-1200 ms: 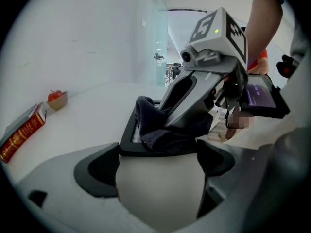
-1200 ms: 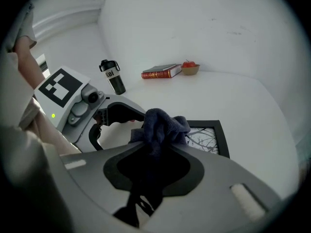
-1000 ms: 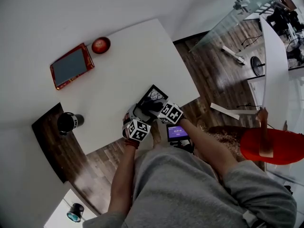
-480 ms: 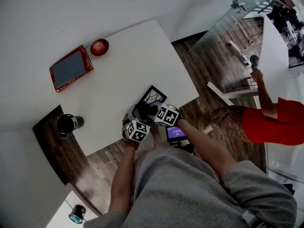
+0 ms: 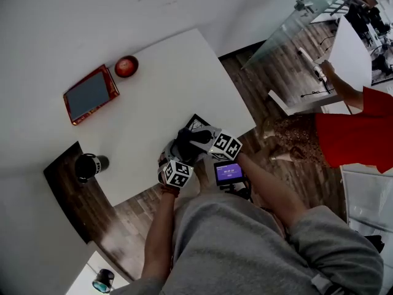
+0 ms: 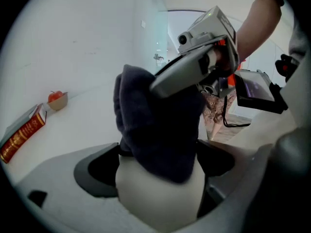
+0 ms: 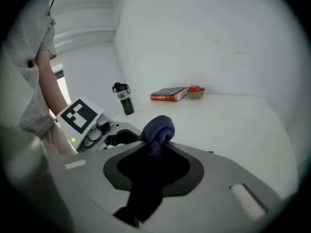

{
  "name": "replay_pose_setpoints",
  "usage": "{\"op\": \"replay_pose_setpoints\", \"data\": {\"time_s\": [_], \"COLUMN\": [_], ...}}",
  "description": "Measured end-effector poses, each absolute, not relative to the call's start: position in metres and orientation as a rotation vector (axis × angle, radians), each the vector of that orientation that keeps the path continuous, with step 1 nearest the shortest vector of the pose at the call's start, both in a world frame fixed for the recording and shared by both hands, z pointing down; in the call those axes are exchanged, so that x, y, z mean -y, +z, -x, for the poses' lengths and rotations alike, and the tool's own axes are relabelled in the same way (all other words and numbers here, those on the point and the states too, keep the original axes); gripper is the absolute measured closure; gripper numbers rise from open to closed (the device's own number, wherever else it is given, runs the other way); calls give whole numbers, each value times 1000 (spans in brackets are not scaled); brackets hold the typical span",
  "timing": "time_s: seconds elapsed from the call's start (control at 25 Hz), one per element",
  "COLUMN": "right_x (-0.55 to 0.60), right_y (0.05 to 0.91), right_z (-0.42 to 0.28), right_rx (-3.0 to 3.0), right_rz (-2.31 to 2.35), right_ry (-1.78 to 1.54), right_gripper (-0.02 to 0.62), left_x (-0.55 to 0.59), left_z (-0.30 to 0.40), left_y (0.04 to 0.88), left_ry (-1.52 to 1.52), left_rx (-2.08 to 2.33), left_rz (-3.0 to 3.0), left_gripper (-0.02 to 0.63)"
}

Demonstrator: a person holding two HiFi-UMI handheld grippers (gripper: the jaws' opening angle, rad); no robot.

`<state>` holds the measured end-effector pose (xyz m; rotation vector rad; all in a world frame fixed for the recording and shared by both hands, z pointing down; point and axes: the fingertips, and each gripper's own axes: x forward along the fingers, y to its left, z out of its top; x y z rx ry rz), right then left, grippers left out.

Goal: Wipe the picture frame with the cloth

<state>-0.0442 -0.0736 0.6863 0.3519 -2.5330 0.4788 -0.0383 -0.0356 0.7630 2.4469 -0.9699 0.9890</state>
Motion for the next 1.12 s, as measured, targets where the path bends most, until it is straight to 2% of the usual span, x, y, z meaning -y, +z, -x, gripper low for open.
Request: {"op": "replay_pose_setpoints", "data": {"time_s": [0.2,0.48,1.12], "right_x": [137,141,92], "right_y": [695,734,743], "right_z": [-5,-15,-27], "right_rx": [2398,2230,2213], "right_rz": [-655,-642,-540], "right_ry": [388,431,677], "right_gripper": [506,503,514], "left_x": [36,35,36], "left_z": [38,38,37], "left_y": [764,762,764], "left_ry": [986,988,991], "left_rx": [973,982,979], "left_rz": [-2451,-2450,-2450], "left_gripper": [104,104,104]}}
